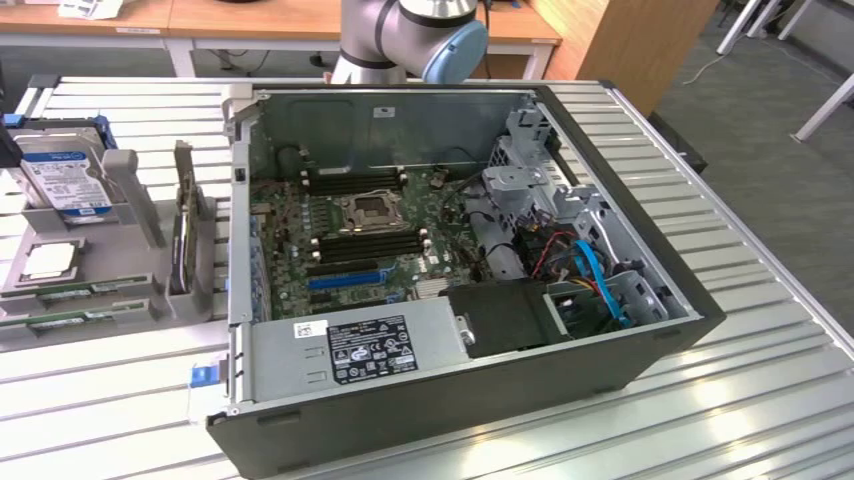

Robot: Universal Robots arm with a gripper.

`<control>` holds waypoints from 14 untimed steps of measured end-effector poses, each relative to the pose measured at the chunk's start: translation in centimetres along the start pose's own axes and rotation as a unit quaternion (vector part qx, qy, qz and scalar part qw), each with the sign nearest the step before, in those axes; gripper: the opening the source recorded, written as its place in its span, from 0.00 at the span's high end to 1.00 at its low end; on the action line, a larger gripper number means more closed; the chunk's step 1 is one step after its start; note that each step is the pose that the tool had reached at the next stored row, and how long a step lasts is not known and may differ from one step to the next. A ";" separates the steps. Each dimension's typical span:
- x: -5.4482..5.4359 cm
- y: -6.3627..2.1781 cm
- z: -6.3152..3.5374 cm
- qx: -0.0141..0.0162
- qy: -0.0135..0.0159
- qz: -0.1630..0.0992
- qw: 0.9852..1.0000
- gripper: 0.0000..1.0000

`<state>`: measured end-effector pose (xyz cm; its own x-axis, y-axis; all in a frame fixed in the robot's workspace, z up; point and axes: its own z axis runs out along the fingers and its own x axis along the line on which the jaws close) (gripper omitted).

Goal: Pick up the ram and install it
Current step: 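Pick up the ram and move it above insertion slot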

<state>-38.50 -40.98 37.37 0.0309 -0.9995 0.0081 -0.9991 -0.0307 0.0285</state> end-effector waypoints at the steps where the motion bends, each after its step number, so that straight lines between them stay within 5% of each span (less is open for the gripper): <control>1: 0.0 0.00 0.08 0.000 0.000 0.000 1.000 0.90; 14: 0.0 0.00 0.13 0.000 0.000 0.000 1.000 0.84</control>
<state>-38.50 -40.98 37.23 0.0309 -0.9995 0.0073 -0.9991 -0.0307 0.0284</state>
